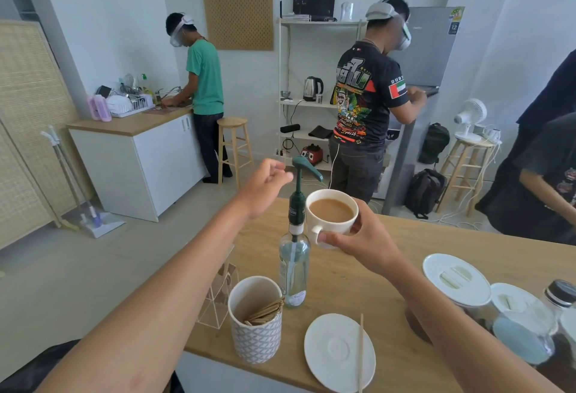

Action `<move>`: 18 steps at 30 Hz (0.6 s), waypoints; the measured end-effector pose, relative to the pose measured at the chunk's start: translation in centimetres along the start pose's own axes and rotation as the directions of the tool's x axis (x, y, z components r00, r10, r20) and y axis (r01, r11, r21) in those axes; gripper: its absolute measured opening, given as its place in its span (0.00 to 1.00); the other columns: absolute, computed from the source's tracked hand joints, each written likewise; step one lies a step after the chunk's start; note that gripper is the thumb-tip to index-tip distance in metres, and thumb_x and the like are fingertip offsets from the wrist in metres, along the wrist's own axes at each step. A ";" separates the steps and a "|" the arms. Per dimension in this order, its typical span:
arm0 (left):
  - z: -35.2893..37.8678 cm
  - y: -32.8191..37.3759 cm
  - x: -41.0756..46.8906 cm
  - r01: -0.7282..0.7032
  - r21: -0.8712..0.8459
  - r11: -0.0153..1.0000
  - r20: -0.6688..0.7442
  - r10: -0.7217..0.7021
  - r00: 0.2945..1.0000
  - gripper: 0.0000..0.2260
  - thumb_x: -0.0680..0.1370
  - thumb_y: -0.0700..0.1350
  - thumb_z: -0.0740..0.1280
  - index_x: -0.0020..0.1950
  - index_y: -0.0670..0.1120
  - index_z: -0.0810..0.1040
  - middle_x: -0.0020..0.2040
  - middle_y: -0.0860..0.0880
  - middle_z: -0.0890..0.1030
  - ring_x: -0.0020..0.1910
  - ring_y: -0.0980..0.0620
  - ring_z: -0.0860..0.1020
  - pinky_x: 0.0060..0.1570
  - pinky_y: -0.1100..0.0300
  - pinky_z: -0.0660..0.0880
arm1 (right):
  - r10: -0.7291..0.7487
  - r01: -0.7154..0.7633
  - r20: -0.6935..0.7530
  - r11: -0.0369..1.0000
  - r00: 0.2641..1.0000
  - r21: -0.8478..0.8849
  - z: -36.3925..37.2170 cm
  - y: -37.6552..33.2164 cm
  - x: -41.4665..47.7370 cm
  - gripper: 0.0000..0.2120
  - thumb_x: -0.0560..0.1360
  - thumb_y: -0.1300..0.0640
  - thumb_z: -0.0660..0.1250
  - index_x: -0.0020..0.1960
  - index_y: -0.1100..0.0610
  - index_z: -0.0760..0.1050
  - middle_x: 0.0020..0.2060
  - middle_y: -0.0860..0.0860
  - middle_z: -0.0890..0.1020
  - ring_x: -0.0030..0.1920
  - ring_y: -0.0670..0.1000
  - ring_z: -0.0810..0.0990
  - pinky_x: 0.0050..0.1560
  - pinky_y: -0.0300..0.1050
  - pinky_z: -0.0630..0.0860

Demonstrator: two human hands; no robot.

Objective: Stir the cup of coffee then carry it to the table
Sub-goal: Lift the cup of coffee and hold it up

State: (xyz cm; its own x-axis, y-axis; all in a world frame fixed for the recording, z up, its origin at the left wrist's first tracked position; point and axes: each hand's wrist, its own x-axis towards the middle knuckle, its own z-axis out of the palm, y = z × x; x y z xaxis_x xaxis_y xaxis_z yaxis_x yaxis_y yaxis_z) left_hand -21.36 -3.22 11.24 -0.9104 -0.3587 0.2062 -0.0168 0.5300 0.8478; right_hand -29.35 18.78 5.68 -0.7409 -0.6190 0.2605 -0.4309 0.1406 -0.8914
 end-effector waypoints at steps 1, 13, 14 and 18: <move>-0.1 -0.3 -0.4 0.000 -0.002 1.000 0.016 0.000 1.000 0.16 0.79 0.52 0.63 0.64 0.49 0.67 0.62 0.49 0.72 0.61 0.52 0.71 0.54 0.56 0.67 | -0.002 0.002 -0.002 1.000 1.000 0.001 -0.1 0.0 -0.1 0.44 0.55 0.39 0.80 0.67 0.49 0.69 0.56 0.42 0.80 0.55 0.41 0.79 0.54 0.41 0.78; 2.8 -1.3 -3.2 0.034 -0.151 0.988 0.356 0.022 0.934 0.29 0.72 0.45 0.76 0.71 0.49 0.70 0.63 0.47 0.76 0.61 0.49 0.78 0.61 0.53 0.76 | -0.017 0.017 0.018 1.000 1.000 0.019 -1.8 0.4 -1.8 0.39 0.58 0.42 0.81 0.65 0.46 0.69 0.53 0.37 0.80 0.54 0.37 0.79 0.48 0.29 0.75; 3.1 -1.2 -3.3 0.035 -0.151 0.988 0.389 0.026 0.921 0.32 0.72 0.46 0.77 0.73 0.50 0.68 0.65 0.49 0.76 0.62 0.52 0.77 0.63 0.53 0.75 | -0.021 0.021 0.020 1.000 1.000 0.012 -1.9 0.4 -2.0 0.37 0.58 0.42 0.81 0.63 0.44 0.69 0.52 0.35 0.80 0.54 0.37 0.79 0.47 0.28 0.74; 4.8 -1.0 -3.5 0.041 -0.190 0.981 0.448 0.049 0.893 0.38 0.69 0.48 0.79 0.75 0.56 0.65 0.69 0.55 0.75 0.68 0.56 0.73 0.68 0.51 0.71 | -0.047 0.047 0.030 0.999 0.998 -0.004 -2.6 0.4 -2.8 0.33 0.60 0.43 0.81 0.61 0.39 0.70 0.52 0.32 0.79 0.55 0.37 0.79 0.47 0.27 0.74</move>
State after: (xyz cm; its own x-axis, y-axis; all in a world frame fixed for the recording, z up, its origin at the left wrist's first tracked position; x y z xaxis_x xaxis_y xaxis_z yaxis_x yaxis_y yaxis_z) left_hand -20.18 1.19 7.37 -0.9987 0.0502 0.0072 0.0248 0.3593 0.9329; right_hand -28.75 22.61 5.55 -0.7043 -0.6477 0.2907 -0.4671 0.1144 -0.8768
